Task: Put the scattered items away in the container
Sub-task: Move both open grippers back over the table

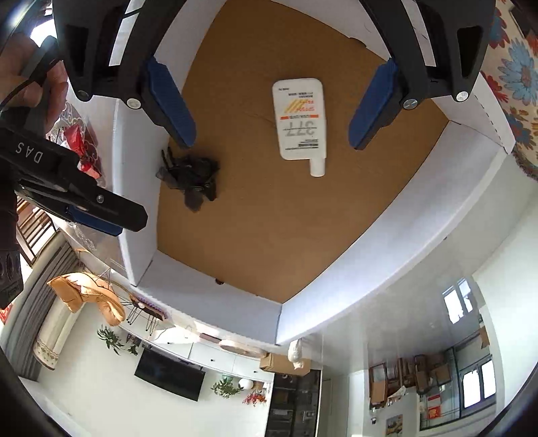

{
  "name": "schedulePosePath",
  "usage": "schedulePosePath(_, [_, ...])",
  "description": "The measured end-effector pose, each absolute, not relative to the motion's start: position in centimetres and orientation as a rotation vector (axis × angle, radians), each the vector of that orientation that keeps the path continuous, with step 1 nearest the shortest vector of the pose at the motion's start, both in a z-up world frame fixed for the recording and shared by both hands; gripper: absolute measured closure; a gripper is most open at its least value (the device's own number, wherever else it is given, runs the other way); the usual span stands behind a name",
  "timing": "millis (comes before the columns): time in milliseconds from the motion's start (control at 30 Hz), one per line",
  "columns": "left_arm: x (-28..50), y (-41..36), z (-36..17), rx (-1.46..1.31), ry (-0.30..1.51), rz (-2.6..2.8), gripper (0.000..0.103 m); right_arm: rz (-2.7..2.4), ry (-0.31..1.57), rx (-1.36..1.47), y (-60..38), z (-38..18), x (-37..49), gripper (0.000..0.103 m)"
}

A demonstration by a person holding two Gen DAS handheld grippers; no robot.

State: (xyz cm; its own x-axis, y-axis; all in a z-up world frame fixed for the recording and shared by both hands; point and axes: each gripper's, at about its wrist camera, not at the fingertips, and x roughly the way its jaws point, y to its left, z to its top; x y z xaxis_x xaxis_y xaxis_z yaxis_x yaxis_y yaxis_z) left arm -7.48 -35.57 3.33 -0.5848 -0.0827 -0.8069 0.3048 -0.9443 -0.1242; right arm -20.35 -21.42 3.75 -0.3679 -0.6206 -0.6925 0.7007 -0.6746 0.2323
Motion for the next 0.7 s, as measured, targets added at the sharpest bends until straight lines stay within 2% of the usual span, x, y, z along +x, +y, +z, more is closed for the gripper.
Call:
schedulePosePath(100, [-7.3, -30.5, 5.3, 1.276, 0.320, -2.727, 0.010, -2.163, 0.134, 0.942, -15.5, 4.3, -18.7, 0.034])
schedulePosePath(233, [-7.4, -21.7, 5.4, 1.408, 0.237, -2.888, 0.010, -2.320, 0.099, 0.925, -4.7, 2.9, -15.5, 0.034])
schedulePosePath(467, [-7.8, -6.8, -2.0, 1.713, 0.070, -2.969, 0.010, -2.591, 0.019, 1.145, 15.0, -2.9, -9.4, 0.034])
schedulePosePath(600, [-7.8, -2.2, -5.8, 1.751, -0.031, -2.936, 0.010, -2.668, 0.045, 1.275, 22.9, -5.8, -7.4, 0.034])
schedulePosePath(700, [-9.1, -0.5, -6.8, 1.717, -0.094, -2.938, 0.010, -2.674, 0.036, 1.322, 25.1, -7.1, -7.2, 0.034])
